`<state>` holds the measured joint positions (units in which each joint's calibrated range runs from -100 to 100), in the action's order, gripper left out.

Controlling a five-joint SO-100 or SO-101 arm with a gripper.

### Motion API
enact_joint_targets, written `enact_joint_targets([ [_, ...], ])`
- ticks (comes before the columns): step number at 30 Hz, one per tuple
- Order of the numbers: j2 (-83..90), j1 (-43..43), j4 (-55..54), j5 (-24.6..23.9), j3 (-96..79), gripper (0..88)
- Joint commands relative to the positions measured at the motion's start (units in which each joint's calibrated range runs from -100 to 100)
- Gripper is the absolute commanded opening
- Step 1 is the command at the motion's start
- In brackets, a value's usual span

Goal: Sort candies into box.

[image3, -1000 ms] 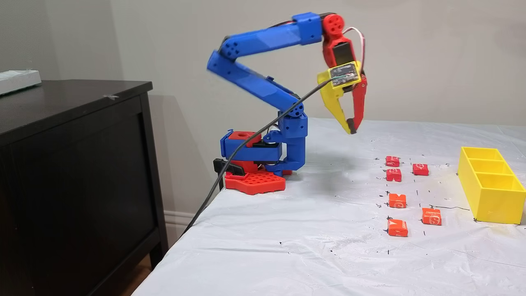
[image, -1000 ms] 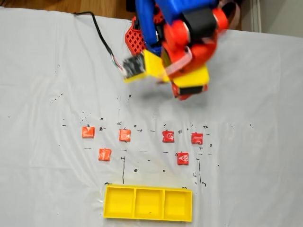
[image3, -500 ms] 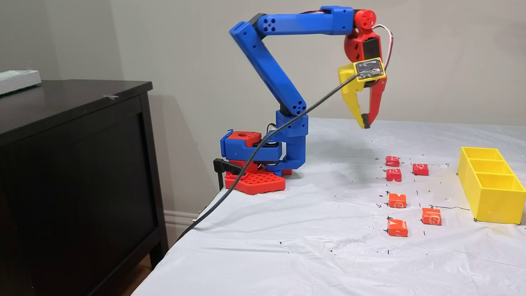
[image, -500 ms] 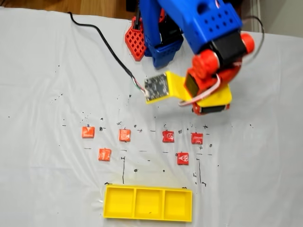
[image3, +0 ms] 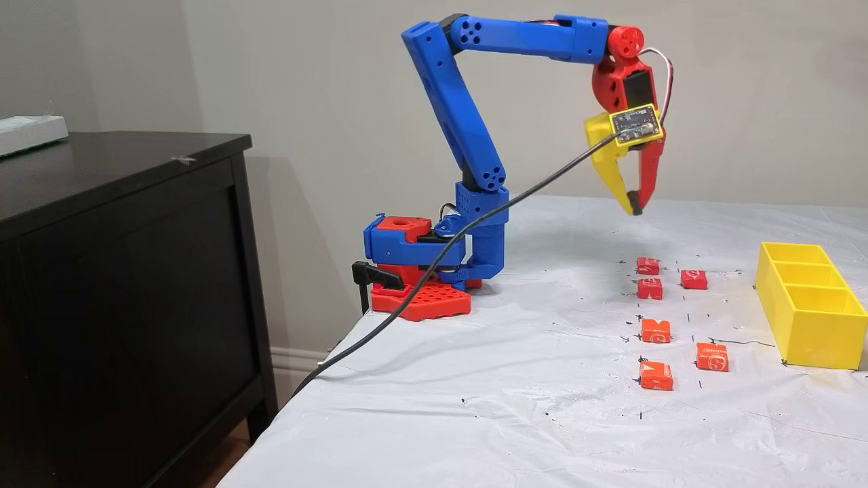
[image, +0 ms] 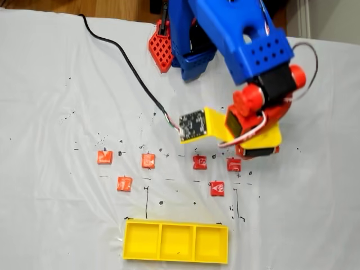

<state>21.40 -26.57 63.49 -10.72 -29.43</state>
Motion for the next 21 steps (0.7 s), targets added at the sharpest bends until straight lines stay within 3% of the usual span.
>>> enact_joint_targets([
  [1, -4.86, 0.03, -0.82, -0.29, 7.35, 0.0],
  [21, -11.57, 2.75, -6.31, 2.20, 8.08, 0.1],
])
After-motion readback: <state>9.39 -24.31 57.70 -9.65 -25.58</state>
